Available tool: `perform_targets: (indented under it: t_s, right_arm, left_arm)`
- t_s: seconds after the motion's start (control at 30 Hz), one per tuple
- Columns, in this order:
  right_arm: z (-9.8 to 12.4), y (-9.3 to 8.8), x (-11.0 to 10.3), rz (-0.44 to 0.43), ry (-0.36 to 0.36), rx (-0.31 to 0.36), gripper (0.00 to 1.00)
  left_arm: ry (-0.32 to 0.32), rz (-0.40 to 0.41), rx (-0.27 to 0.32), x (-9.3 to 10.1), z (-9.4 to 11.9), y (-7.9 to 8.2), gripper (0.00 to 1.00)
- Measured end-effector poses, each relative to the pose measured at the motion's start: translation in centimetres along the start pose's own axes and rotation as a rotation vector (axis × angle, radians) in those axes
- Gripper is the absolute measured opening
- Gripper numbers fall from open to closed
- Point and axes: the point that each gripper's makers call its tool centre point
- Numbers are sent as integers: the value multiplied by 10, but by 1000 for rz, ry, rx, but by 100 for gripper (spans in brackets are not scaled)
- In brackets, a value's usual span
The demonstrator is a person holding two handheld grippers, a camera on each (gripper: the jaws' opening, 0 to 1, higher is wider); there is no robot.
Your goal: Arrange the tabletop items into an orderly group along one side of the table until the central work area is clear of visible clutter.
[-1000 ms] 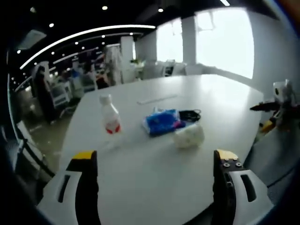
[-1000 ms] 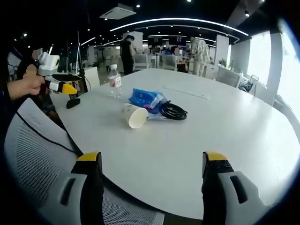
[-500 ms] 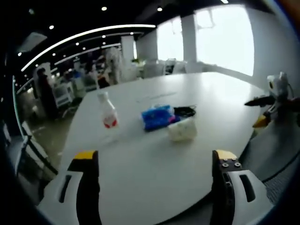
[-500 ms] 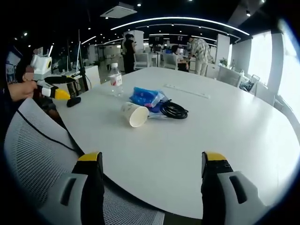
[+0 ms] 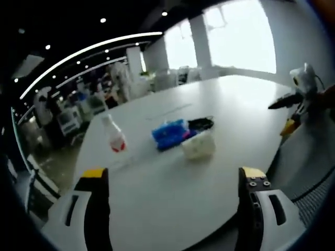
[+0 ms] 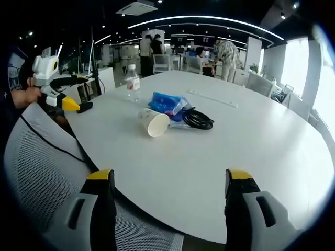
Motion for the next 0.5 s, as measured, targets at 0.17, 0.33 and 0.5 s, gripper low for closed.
perform_targets:
  t_s: [0.17,0.33,0.5]
  right_arm:
    - [0,-2,-2,-49,35,-13,82]
    - [-4,0,6,-18,27,-25,87]
    - [-9,10,12,21,27,-15,88]
  left_arm:
    - [7,24,3,-3,1,2,94]
    - [9,29,31,-3,2,6,94]
    - [20,54,42,-8,3,7,93]
Point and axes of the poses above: the point that each gripper's makers call its tool centre point, and the gripper's own axes: z roughly backward along the fingers, x roughly to its right, y roughly out of its top, and after that the axes turned 13 degrees about z, right-handed
